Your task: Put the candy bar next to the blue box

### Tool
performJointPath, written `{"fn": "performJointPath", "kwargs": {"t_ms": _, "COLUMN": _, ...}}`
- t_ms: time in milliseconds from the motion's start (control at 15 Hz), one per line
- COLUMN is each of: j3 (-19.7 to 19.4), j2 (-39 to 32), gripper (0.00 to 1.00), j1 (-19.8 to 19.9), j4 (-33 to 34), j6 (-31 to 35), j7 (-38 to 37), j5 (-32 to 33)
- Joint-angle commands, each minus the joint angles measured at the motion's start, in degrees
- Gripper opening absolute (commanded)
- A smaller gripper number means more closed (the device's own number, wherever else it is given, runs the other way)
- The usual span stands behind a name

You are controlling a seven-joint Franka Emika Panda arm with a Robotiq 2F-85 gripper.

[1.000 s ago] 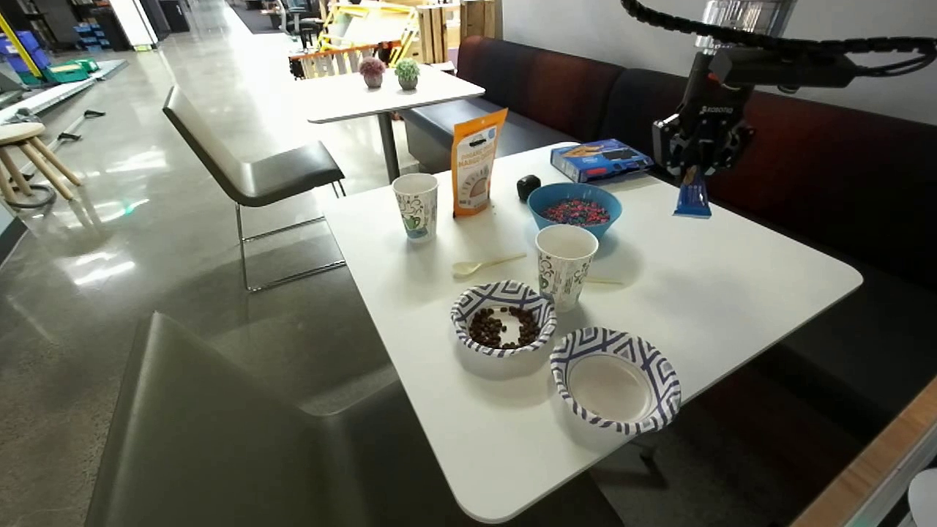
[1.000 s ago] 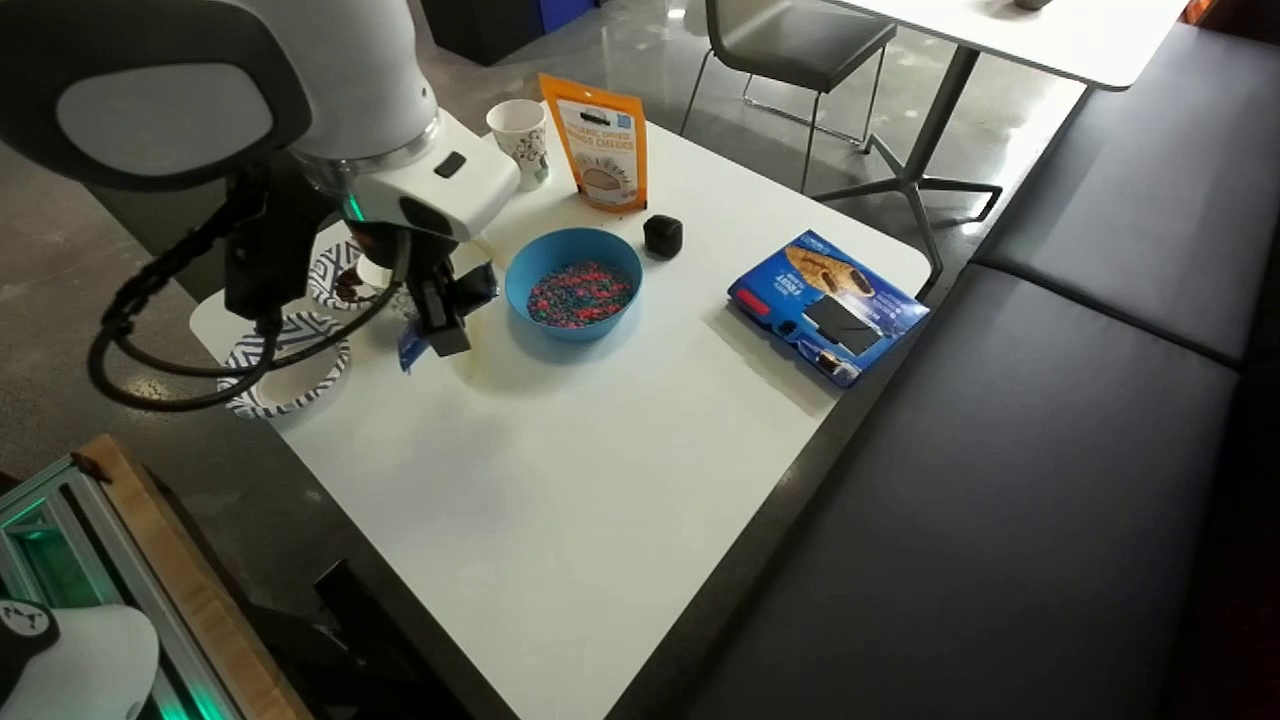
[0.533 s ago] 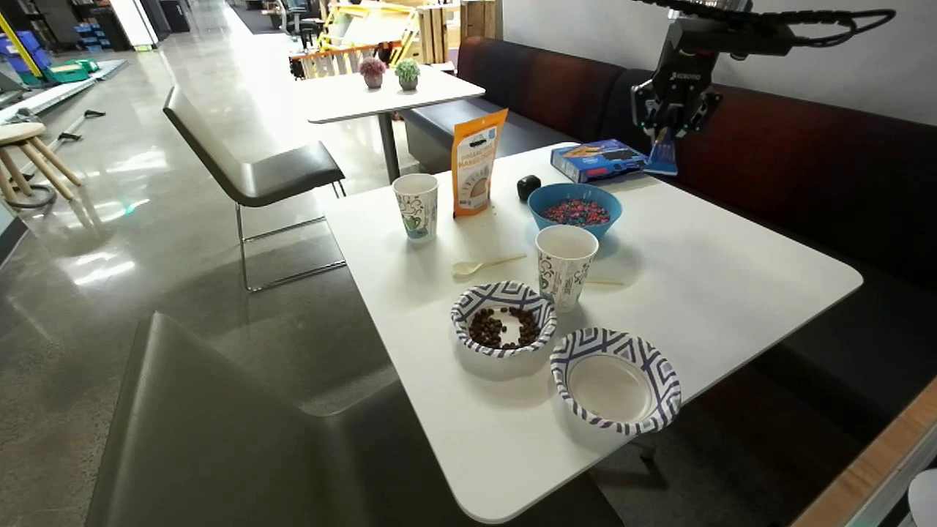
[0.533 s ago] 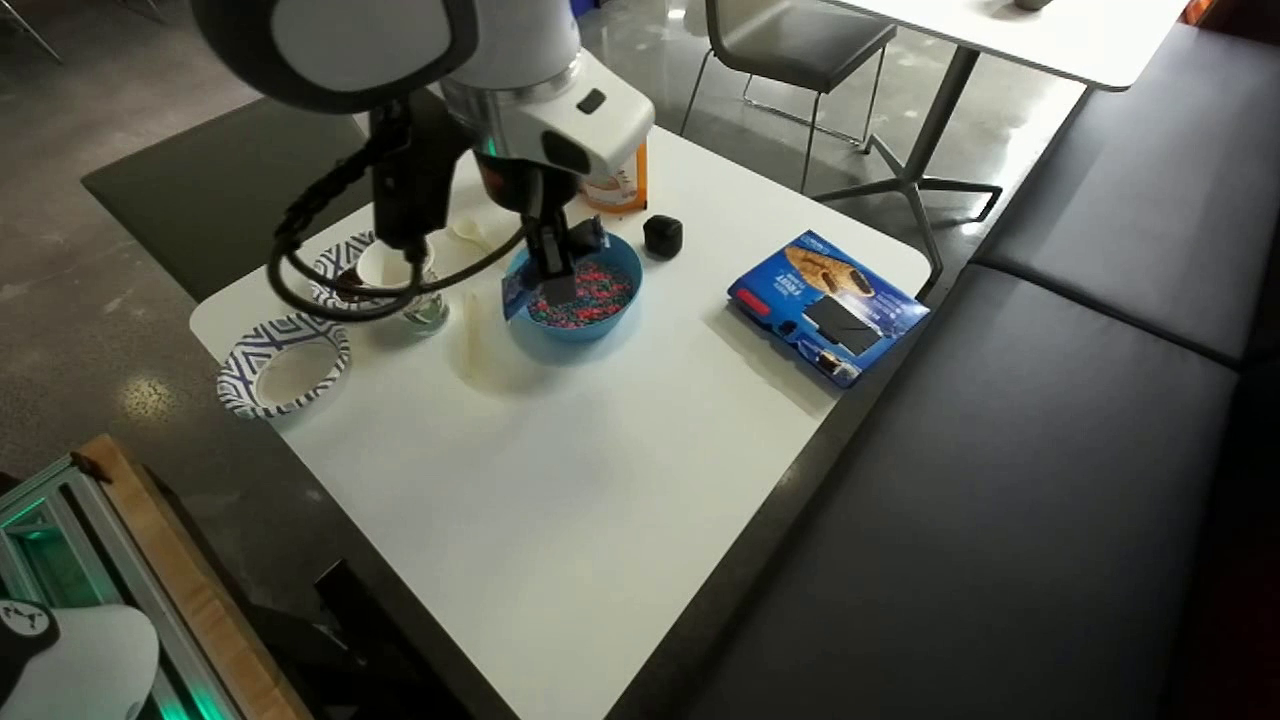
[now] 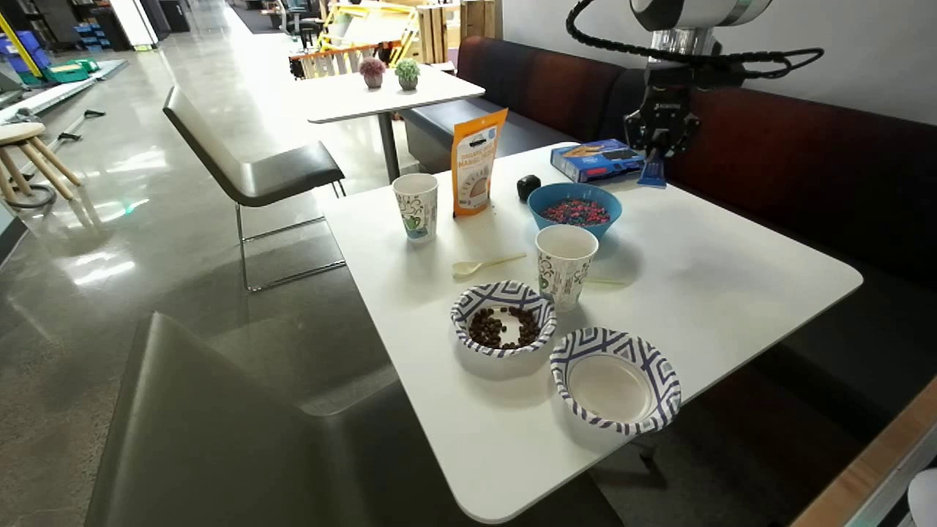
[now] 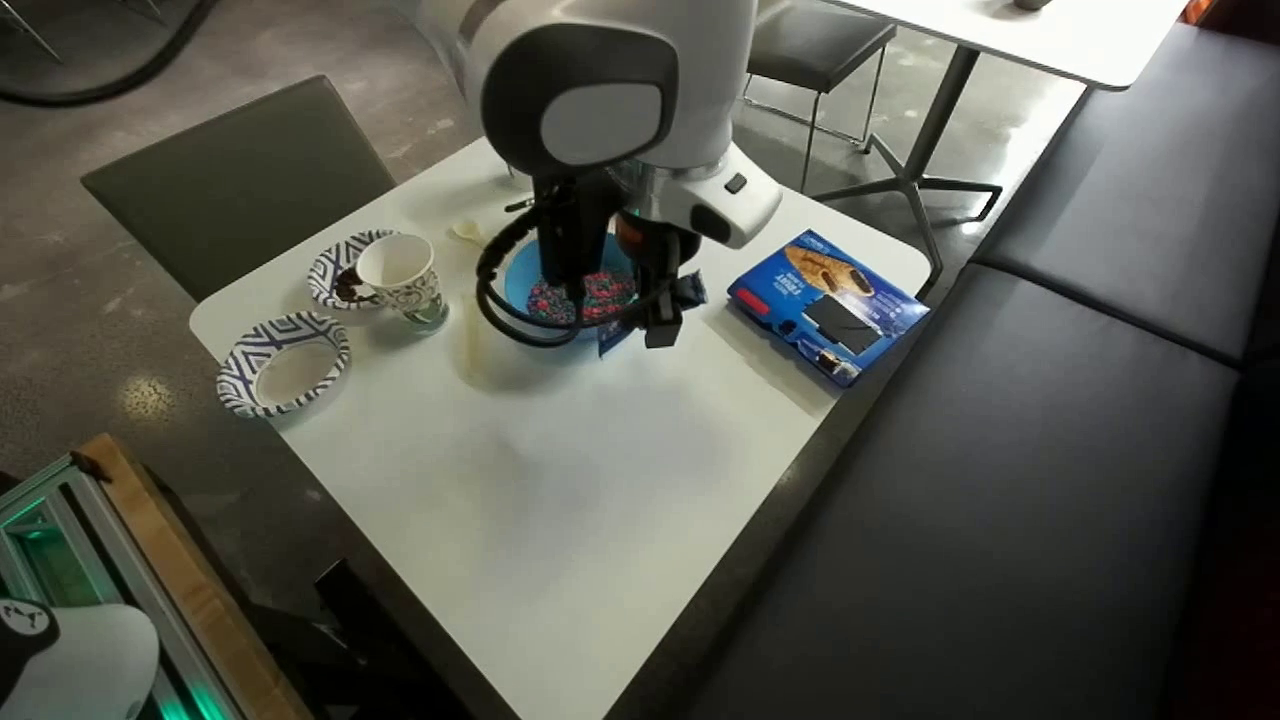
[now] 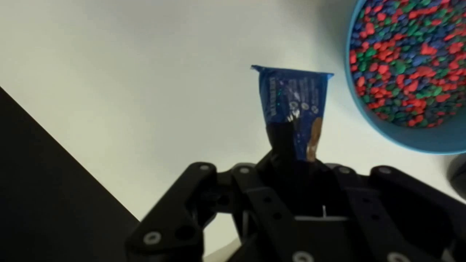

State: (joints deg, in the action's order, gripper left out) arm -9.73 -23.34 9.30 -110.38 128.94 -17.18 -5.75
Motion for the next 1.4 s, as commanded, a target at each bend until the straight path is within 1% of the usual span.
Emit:
{"fn": "performJointPath", "kwargs": {"t_ms": 0, "j3": -1.7, "j2": -7.7, "gripper": 0.02, "j1": 0.5, "j4": 7.0, "j6": -1.8, "j7": -3.3, "j5": -0.1}}
{"fn": "performJointPath", "kwargs": {"t_ms": 67, "j3": -1.9, "j2": -8.8, "gripper": 0.02, "j1": 0.6, "j4": 7.3, "j6": 0.8, "j7": -3.2, "j5": -0.1}}
{"fn": "performJointPath", "kwargs": {"t_ms": 133, "j3": -2.1, "j2": -9.2, "gripper": 0.02, "j1": 0.6, "j4": 6.7, "j6": 5.1, "j7": -2.6, "j5": 0.1}}
{"fn": "performJointPath", "kwargs": {"t_ms": 200, "j3": -2.7, "j2": -9.2, "gripper": 0.02, "j1": 0.0, "j4": 5.3, "j6": 11.7, "j7": -2.8, "j5": 1.1}}
{"fn": "performJointPath", "kwargs": {"t_ms": 333, "j3": -3.0, "j2": -8.6, "gripper": 0.02, "j1": -0.2, "j4": 1.8, "j6": 22.1, "j7": -3.0, "j5": 0.2}}
{"fn": "performJointPath", "kwargs": {"t_ms": 467, "j3": -4.0, "j2": -8.4, "gripper": 0.02, "j1": -1.0, "j4": -1.5, "j6": 31.9, "j7": -5.1, "j5": -0.6}}
{"fn": "performJointPath", "kwargs": {"t_ms": 667, "j3": -6.4, "j2": -8.0, "gripper": 0.02, "j1": -2.9, "j4": -6.0, "j6": 41.9, "j7": -8.0, "j5": -1.3}}
{"fn": "performJointPath", "kwargs": {"t_ms": 933, "j3": -11.9, "j2": -8.3, "gripper": 0.02, "j1": -8.3, "j4": -11.3, "j6": 52.3, "j7": -9.7, "j5": -2.4}}
{"fn": "performJointPath", "kwargs": {"t_ms": 1067, "j3": -14.3, "j2": -8.0, "gripper": 0.02, "j1": -11.2, "j4": -13.9, "j6": 56.1, "j7": -9.0, "j5": -4.0}}
{"fn": "performJointPath", "kwargs": {"t_ms": 1133, "j3": -15.2, "j2": -7.6, "gripper": 0.02, "j1": -12.2, "j4": -15.2, "j6": 57.5, "j7": -10.9, "j5": -2.5}}
{"fn": "performJointPath", "kwargs": {"t_ms": 1333, "j3": -18.0, "j2": -7.3, "gripper": 0.02, "j1": -16.4, "j4": -18.3, "j6": 62.0, "j7": -10.8, "j5": -3.1}}
